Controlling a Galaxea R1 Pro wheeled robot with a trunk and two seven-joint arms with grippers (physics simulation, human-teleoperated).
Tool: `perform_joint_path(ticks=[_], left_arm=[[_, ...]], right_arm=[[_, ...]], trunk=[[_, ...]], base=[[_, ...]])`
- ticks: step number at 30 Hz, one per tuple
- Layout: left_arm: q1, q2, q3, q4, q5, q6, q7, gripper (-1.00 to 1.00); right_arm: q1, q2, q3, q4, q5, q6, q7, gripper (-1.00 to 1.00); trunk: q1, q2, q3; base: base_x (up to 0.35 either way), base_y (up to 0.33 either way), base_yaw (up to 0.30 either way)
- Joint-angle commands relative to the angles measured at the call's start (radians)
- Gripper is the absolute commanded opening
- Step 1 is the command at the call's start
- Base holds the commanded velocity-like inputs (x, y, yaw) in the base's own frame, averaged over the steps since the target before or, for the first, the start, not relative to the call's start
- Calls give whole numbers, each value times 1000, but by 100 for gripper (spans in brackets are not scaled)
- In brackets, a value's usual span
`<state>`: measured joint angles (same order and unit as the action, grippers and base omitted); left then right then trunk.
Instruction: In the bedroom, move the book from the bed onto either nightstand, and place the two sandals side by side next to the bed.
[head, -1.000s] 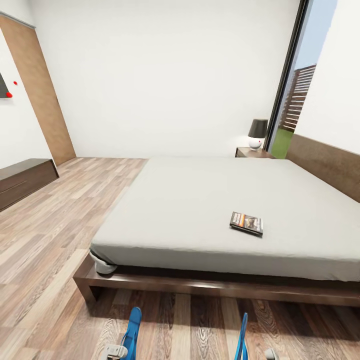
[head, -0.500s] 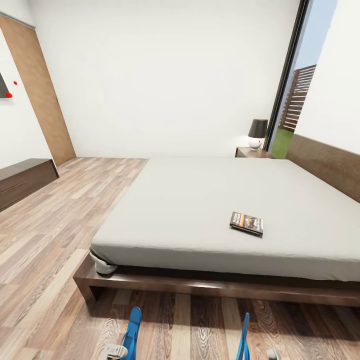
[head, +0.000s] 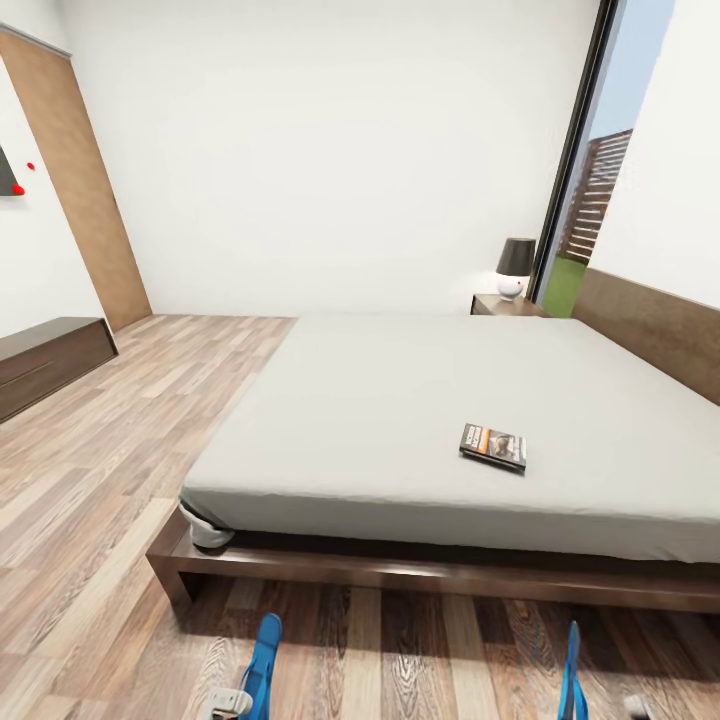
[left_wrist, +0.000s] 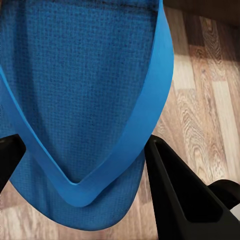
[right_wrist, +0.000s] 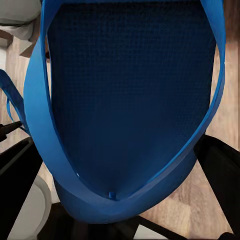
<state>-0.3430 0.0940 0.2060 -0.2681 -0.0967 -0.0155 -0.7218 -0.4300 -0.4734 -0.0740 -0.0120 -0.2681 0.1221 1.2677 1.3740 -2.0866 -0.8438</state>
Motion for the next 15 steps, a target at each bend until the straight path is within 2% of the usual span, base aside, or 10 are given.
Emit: perform_joint_path(ticks=[1,4,9,15], left_arm=[[-1,1,9,-1,-12,-3,-8,-100],[-1,6,12,-2,-11,-3,-10,-100],[-1,30,52,-4,10,-4,-11,-100],[-1,57,61,-8,21,-9,-10,-100]], right_arm=[[0,-3,-6,-3,3,14,4,-100],[-1,-7,-7,-11,3,54,4,-100],[-1,-8,-7,-72,3,179,3,-100],[-1,-8,-1,-95,4,195,2,-100]], trunk=[[0,0,-1],[0,0,-1],[0,0,-1],[0,0,-1]], base=[[0,0,0],[0,0,0],[0,0,0],[0,0,0]])
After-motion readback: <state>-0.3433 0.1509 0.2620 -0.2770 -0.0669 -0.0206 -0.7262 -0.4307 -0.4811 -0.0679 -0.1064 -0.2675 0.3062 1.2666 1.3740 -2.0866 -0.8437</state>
